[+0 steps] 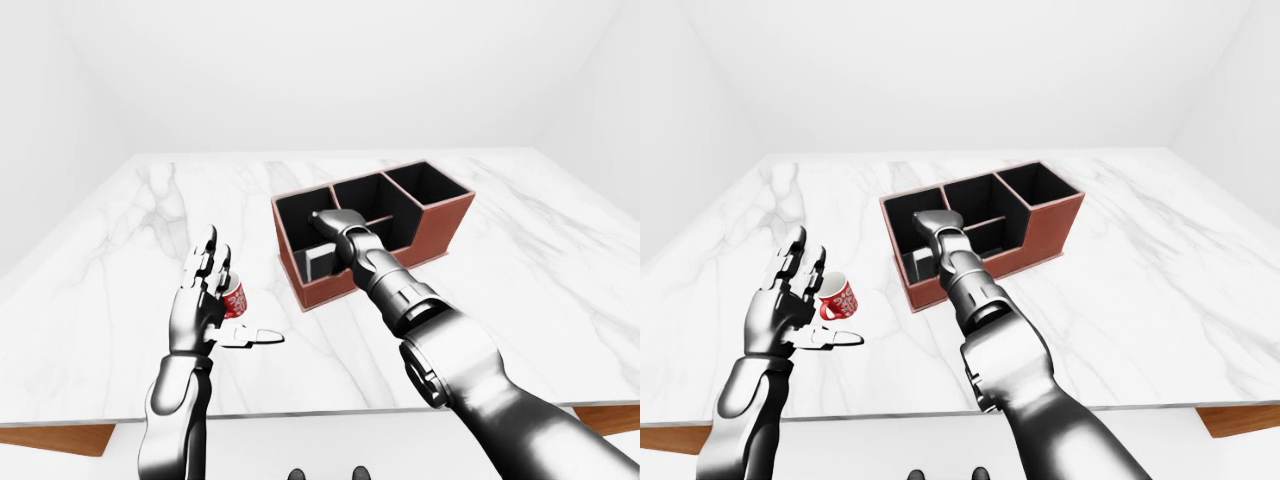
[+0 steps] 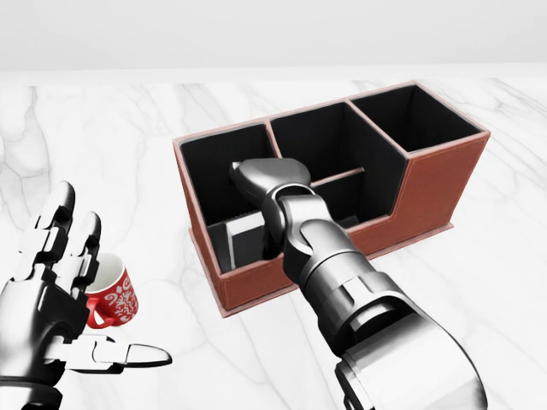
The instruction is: Pick up the book and place it in the left compartment of the caddy.
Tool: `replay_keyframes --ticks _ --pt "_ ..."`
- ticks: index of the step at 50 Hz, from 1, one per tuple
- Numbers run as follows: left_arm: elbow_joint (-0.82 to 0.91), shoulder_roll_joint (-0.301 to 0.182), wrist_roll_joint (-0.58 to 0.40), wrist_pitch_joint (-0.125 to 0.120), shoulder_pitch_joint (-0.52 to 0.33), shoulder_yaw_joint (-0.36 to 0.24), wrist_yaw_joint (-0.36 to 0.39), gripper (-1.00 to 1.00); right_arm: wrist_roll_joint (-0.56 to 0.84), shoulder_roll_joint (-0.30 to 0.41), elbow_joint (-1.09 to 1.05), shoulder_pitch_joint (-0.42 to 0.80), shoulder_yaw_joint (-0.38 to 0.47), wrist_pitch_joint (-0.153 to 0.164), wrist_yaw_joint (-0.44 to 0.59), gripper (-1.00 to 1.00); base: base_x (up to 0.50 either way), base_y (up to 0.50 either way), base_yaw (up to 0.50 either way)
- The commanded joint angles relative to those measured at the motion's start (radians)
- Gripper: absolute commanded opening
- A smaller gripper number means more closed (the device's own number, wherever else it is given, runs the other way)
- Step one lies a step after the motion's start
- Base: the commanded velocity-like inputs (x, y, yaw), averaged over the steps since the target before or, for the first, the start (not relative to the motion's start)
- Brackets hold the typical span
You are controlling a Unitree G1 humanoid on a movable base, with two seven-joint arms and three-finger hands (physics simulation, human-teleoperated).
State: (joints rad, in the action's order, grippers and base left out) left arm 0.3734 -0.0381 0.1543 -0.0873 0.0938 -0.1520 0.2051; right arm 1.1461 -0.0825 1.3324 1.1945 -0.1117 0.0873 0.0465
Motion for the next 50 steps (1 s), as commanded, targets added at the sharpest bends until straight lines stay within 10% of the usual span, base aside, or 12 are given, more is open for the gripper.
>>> replay_keyframes --ticks 1,10,37,50 --pt "-0.006 -0.001 0.000 0.000 -0.004 0.001 -0.002 1.00 0.010 0.001 -0.006 0.000 -0.001 0.000 -0.002 0.71 0.00 0.00 0.00" --pt "-0.007 -0.001 -0.001 0.000 -0.004 0.003 -0.003 1.00 0.012 0.000 -0.009 -0.004 -0.004 0.000 0.000 1.00 0.00 0.00 0.00" --pt "-0.068 -0.018 0.013 0.000 -0.054 -0.019 -0.016 1.00 -0.075 0.055 -0.069 0.044 0.023 0.000 0.031 1.00 0.00 0.00 0.00" --pt "-0.056 -0.031 0.028 0.000 -0.062 -0.038 -0.024 1.00 -0.188 0.136 -0.582 -0.123 0.049 0.000 0.215 1.00 0.00 0.00 0.00"
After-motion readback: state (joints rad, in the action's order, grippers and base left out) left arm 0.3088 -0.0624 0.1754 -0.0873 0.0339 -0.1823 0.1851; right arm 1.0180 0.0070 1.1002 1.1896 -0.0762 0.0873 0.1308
